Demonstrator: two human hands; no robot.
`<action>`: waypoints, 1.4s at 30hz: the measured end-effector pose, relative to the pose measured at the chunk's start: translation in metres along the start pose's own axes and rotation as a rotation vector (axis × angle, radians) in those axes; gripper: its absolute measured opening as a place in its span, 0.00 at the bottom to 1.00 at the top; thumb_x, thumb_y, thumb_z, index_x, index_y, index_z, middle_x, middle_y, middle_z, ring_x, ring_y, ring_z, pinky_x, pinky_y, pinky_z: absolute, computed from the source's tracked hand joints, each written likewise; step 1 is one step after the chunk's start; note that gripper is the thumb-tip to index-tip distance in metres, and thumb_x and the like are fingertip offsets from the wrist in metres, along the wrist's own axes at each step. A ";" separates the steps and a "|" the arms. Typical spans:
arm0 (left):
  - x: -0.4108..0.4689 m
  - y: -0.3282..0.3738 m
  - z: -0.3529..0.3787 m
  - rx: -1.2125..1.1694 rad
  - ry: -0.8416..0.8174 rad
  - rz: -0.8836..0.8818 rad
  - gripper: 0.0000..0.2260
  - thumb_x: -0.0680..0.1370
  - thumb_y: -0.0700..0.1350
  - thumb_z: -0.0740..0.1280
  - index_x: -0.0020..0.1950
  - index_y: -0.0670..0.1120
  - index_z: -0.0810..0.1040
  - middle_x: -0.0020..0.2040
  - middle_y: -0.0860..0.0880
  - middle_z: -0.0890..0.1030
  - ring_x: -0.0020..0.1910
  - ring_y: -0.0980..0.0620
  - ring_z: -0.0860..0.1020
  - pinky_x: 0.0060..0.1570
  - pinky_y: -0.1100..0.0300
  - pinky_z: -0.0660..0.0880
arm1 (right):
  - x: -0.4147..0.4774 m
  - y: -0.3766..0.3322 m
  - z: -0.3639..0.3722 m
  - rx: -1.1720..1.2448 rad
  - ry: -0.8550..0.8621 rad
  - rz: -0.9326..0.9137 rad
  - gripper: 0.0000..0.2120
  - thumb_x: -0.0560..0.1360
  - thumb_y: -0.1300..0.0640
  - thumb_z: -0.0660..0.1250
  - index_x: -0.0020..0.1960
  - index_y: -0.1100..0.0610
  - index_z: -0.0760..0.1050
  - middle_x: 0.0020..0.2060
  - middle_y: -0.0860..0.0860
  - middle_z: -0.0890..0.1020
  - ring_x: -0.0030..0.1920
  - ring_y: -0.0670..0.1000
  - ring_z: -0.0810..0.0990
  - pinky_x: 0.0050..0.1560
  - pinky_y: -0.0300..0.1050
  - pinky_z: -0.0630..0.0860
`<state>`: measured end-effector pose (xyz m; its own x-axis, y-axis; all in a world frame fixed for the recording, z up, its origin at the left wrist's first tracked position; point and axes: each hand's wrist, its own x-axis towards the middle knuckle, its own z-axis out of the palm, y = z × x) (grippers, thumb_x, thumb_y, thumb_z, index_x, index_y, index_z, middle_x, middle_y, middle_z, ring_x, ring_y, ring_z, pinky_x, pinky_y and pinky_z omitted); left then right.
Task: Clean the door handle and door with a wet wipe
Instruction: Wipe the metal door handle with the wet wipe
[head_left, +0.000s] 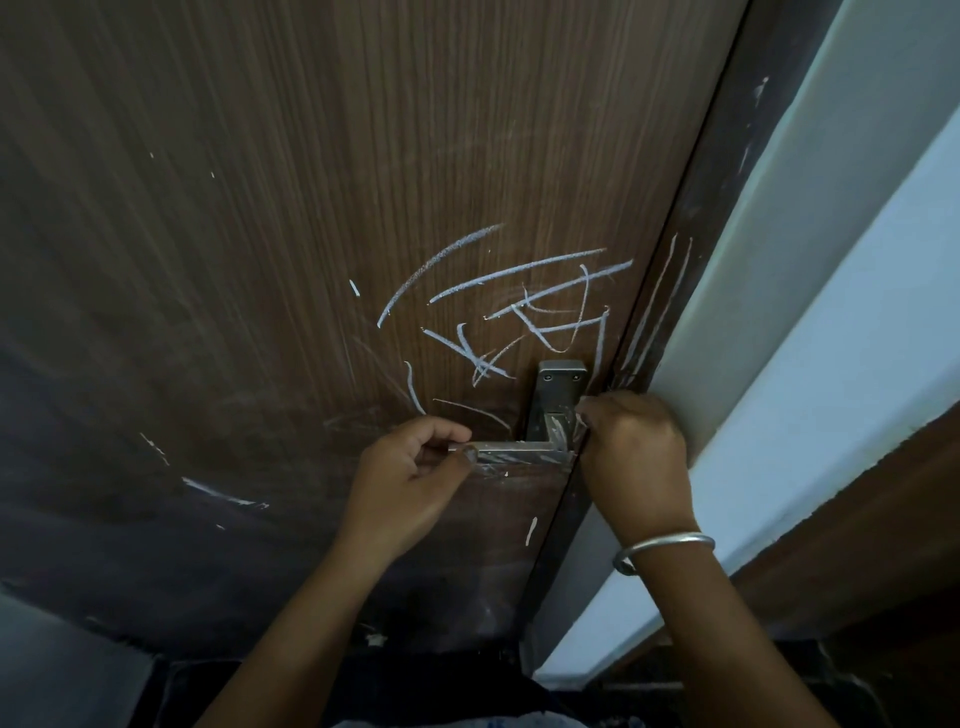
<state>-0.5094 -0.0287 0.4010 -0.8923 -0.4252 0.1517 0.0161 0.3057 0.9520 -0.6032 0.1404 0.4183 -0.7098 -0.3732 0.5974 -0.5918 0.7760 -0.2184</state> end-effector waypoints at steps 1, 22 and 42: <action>0.000 0.001 0.001 0.002 0.000 0.003 0.08 0.72 0.38 0.70 0.44 0.51 0.81 0.38 0.52 0.82 0.35 0.62 0.78 0.35 0.72 0.71 | 0.002 0.000 0.000 -0.001 0.012 -0.009 0.09 0.59 0.76 0.69 0.33 0.64 0.80 0.31 0.60 0.81 0.32 0.60 0.79 0.36 0.44 0.76; 0.006 0.003 0.008 0.011 -0.023 0.006 0.07 0.73 0.40 0.69 0.46 0.51 0.81 0.41 0.55 0.82 0.39 0.64 0.79 0.38 0.72 0.73 | -0.009 0.003 0.023 0.481 0.177 0.283 0.10 0.73 0.69 0.64 0.44 0.58 0.82 0.41 0.52 0.85 0.41 0.50 0.82 0.45 0.30 0.73; 0.003 0.000 0.009 -0.030 -0.027 0.026 0.10 0.72 0.37 0.69 0.45 0.54 0.80 0.35 0.60 0.81 0.33 0.66 0.77 0.32 0.75 0.69 | -0.043 0.001 0.065 1.113 0.113 0.938 0.11 0.72 0.65 0.70 0.39 0.48 0.82 0.35 0.45 0.85 0.37 0.44 0.83 0.35 0.35 0.77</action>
<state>-0.5161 -0.0220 0.3992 -0.9034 -0.3938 0.1696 0.0525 0.2909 0.9553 -0.5978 0.1239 0.3421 -0.9914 0.1199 -0.0530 0.0412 -0.0989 -0.9942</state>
